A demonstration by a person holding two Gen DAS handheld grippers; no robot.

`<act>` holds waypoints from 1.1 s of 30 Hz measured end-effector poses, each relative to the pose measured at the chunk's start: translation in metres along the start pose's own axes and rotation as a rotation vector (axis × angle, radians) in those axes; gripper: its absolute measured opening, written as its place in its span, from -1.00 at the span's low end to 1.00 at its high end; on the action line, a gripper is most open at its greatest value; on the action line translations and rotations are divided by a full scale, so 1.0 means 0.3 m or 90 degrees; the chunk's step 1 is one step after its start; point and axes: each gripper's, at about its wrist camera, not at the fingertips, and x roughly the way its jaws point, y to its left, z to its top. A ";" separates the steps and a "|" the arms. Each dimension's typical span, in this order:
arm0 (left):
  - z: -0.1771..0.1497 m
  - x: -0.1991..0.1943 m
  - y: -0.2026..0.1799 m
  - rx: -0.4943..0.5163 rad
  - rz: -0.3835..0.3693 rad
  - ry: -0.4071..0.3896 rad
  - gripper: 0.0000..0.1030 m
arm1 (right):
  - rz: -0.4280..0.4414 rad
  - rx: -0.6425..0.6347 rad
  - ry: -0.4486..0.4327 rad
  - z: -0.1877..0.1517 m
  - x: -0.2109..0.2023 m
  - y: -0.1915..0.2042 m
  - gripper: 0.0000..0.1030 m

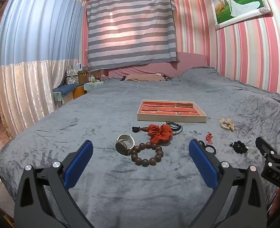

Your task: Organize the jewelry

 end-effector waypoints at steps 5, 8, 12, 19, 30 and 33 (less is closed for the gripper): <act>0.001 -0.001 0.000 0.002 0.000 0.002 0.92 | -0.001 0.000 0.000 -0.001 0.002 -0.001 0.92; 0.002 -0.002 0.000 0.002 0.000 0.000 0.92 | -0.001 0.000 0.002 -0.004 0.007 -0.003 0.92; 0.003 -0.001 -0.001 0.003 -0.001 0.001 0.92 | -0.002 -0.001 0.000 -0.008 0.012 -0.005 0.92; 0.001 -0.001 0.001 0.002 -0.002 0.001 0.92 | -0.003 -0.001 0.001 -0.003 0.003 -0.007 0.92; -0.007 -0.008 -0.013 0.003 -0.001 0.001 0.92 | -0.004 0.000 0.001 -0.005 0.004 -0.012 0.92; -0.004 -0.008 -0.014 0.004 -0.001 0.001 0.92 | -0.007 -0.001 0.001 -0.008 0.004 -0.016 0.92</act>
